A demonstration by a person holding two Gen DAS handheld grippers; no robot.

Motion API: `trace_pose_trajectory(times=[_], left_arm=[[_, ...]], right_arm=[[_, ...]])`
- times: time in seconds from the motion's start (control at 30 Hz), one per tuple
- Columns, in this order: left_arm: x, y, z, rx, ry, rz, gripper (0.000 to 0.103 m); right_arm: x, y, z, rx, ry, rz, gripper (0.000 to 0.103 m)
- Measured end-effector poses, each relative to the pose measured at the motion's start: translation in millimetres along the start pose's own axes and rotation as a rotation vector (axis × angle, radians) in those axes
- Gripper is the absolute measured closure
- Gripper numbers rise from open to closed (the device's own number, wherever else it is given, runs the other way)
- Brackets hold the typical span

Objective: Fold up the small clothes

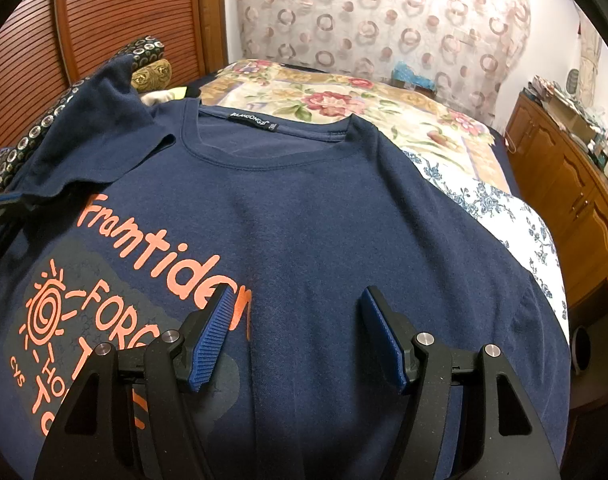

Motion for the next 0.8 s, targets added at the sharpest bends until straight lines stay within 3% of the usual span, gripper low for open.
trace_pose_trajectory(times=[0.2, 0.8], left_arm=[[-7.4, -1.3, -5.4, 0.016, 0.014, 0.016, 0.079], [-12.8, -7.1, -42.6, 0.058, 0.084, 0.031, 0.065]], right_arm=[[-0.1, -0.3, 0.0, 0.001, 0.0, 0.0, 0.035], [-0.2, -0.6, -0.2, 0.003, 0.0, -0.001, 0.035]])
Point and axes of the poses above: each gripper's, at about its wrist camera, not at the fingertips, and z roughly against the way its jaws point, y to its left, x to its top, the point moved 1 cm from there along -z, roughly the way its jaws point, and after that the axes turned 6 degrees about y, right-handed, at the moved point
